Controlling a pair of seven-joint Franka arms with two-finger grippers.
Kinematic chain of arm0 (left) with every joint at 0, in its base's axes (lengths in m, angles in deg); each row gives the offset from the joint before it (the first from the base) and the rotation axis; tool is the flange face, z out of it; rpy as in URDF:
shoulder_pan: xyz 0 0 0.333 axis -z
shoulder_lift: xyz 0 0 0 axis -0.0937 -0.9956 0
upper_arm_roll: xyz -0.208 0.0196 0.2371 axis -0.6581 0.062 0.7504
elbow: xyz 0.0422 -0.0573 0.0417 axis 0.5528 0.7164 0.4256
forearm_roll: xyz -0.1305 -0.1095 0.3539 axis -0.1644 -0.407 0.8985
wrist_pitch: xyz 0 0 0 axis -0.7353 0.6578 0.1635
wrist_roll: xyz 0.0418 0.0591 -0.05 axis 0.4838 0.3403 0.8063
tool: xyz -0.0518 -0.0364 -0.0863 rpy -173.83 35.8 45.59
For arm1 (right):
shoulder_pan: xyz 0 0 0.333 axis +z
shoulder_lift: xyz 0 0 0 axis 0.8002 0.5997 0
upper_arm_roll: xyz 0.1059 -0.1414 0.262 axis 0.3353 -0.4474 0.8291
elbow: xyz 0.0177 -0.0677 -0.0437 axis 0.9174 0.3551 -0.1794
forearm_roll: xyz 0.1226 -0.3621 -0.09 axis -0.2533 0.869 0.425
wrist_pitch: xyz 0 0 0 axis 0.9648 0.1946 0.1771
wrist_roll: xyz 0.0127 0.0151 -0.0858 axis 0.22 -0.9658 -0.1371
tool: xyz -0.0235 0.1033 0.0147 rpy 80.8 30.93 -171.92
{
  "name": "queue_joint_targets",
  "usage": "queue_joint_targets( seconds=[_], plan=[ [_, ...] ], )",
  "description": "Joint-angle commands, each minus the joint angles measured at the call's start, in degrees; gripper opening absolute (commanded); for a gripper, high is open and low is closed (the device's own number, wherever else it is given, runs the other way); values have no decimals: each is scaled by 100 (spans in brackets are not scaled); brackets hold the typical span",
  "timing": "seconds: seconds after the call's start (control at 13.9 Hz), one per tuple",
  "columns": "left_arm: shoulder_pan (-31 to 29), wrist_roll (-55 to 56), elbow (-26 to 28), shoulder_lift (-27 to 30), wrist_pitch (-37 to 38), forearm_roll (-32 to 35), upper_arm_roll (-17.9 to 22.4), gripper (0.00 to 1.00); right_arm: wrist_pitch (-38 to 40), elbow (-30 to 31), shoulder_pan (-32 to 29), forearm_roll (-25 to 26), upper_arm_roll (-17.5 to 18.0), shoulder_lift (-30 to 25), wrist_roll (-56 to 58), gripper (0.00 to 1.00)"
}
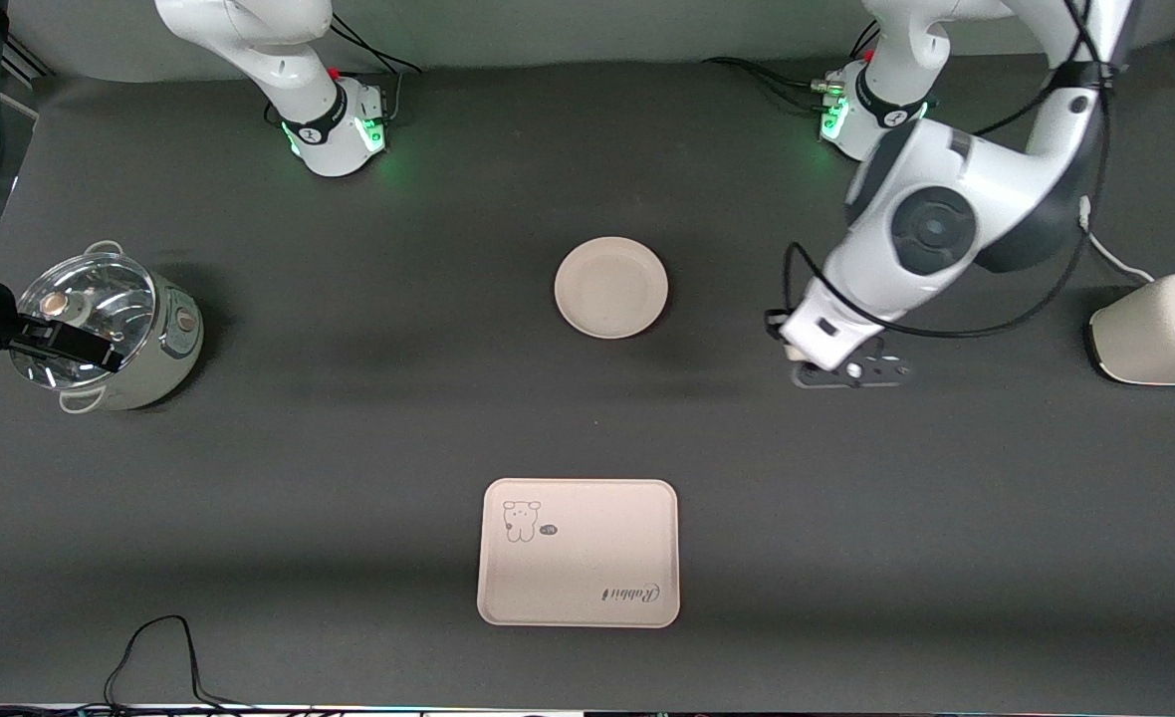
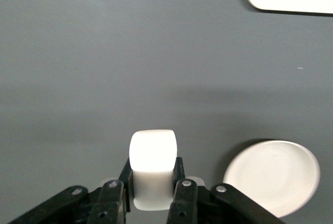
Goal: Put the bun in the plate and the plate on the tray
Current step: 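Carry the bun with the left gripper over the white plate, then lower the bun onto the plate while the right gripper reaches in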
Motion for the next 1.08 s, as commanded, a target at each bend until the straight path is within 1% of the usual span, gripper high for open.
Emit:
queue_joint_targets(
  seconds=[0.0,0.14,0.22,0.5,0.65,0.72,0.86,1.0],
  plan=[
    [496,869,-469,-503,-149,-41,-27,33,12,-119,14,-95,-21,25,-24,100],
    [962,1528,-461,-687,-475,-6,-27,33,30,-119,14,-95,-39,-27,-16,100],
    [1242,1784,-443,-775,-607,159,-27,33,39,-128,14,-95,-48,-36,45,100],
    [2017,2742,-347,-1311,-1239,749,-27,33,65,-242,67,-87,31,-36,55,100],
    [2272,3199,-189,-1531,-1696,977,-27,34,118,-225,76,-95,31,-71,46,100],
    [2387,3341,-127,-1627,-1820,1083,-27,33,266,-242,111,-95,84,-72,81,100],
    [2519,3395,39,-1663,-1943,1189,-18,34,399,-225,146,-104,120,-168,466,100],
    [2555,3395,381,-1655,-2258,1189,-27,34,425,-216,146,-323,102,-186,923,100]
  ],
)
